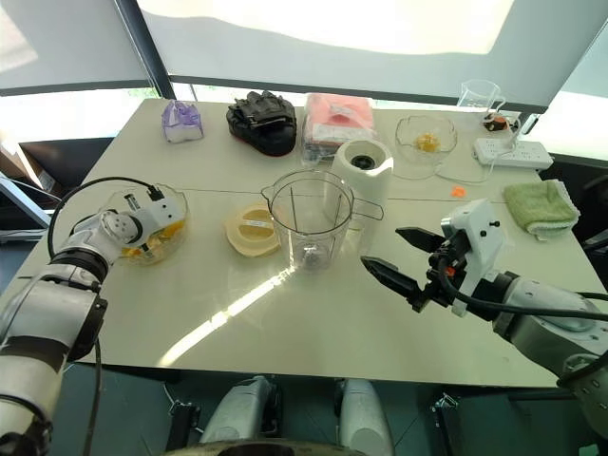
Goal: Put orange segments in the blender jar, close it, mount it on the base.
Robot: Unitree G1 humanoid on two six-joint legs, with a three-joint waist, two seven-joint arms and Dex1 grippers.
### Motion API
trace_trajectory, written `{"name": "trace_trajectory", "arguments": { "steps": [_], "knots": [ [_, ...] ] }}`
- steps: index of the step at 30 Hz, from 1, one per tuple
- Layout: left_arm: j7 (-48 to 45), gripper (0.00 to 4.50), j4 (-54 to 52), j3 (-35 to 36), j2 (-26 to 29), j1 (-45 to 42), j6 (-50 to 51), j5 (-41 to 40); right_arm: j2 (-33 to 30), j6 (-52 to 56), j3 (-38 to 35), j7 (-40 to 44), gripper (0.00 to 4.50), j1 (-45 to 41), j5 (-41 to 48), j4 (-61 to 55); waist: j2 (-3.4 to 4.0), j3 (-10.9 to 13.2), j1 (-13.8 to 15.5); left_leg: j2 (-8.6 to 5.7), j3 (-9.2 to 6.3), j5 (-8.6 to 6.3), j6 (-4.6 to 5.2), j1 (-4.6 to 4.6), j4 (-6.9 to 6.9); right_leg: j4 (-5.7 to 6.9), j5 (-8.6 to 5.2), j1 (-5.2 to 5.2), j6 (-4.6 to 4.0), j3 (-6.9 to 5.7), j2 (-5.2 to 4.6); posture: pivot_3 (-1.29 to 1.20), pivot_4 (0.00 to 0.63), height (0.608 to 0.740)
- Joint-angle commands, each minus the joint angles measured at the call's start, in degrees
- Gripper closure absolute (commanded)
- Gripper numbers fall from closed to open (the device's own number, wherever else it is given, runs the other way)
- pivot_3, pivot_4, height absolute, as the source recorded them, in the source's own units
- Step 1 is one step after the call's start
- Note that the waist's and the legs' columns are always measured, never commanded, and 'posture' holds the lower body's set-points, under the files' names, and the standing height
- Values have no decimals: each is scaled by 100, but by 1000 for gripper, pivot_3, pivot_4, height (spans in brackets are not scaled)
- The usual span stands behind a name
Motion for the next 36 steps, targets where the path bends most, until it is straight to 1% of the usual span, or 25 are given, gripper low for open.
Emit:
{"name": "trace_trajectory", "arguments": {
  "steps": [1,5,10,13,15,18,22,27,29,32,34,36],
  "knots": [
    [113,4431,161,-88,32,122,46,101,-25,-41,-100,-5,0,-90,-10,-82,-1,0,-2,0,0,0,0,0,0,0,0,0,0,0,0,0,150,740],
    [409,4431,66,-96,244,-150,13,139,2,-58,-68,-3,0,-105,-45,-74,-14,8,-10,1,0,0,0,-2,-1,-1,0,-2,0,0,0,0,150,740],
    [363,4431,-223,7,607,-407,-277,36,69,-77,33,-3,0,-136,-115,-60,-50,28,3,3,-6,0,0,-40,-1,-4,4,-34,7,-4,1,0,150,740],
    [-50,4431,-612,363,919,-437,-511,-381,110,-86,123,20,0,-204,-162,-7,-51,29,10,0,-6,0,0,-74,0,-15,12,-59,19,-7,-3,0,150,740],
    [-343,4431,-881,610,1080,-346,-617,-694,144,-91,199,52,0,-257,-219,37,-51,29,10,-2,-6,-1,2,-81,0,-19,12,-63,18,-9,-6,0,150,740],
    [-1262,4431,-1765,1069,1466,97,-595,-1354,201,-101,338,132,0,-370,-315,139,-50,28,-2,-3,-2,-5,8,-82,-1,-24,11,-63,18,-10,-9,0,150,740],
    [-2112,4431,-3037,1482,1840,781,-66,-1977,215,-89,406,276,0,-445,-422,261,-49,29,-24,-3,2,-6,10,-81,-2,-24,10,-65,15,-8,-10,0,150,740],
    [-3106,4431,-4761,1966,2430,1991,748,-2688,122,-132,276,612,0,-335,-640,457,-48,29,-14,1,-3,-5,9,-77,-2,-18,-1,-63,-5,-8,-8,0,150,740],
    [-3212,4431,-5161,2107,2522,2208,1079,-2878,135,-164,277,697,0,-345,-755,531,-47,29,-9,1,-2,-5,8,-76,-2,-19,-2,-63,-6,-7,-8,0,150,740],
    [-3011,4431,-5245,2376,2467,2116,1545,-3103,192,-197,298,787,0,-344,-882,554,-47,29,37,-1,-8,-4,7,-76,2,-21,-2,-57,-7,-10,-8,0,150,740],
    [-2911,4431,-5075,2671,2347,1988,1912,-3437,225,-216,321,813,0,-371,-956,561,-47,29,20,-2,-9,-4,6,-75,2,-23,-2,-55,-7,-10,-6,0,150,740],
    [-2912,4431,-4639,2949,2317,1929,2055,-3708,236,-231,321,857,0,-404,-1011,553,-47,29,2,-2,-8,-3,7,-75,3,-23,-2,-54,-5,-10,-2,0,150,740]
  ]
}}
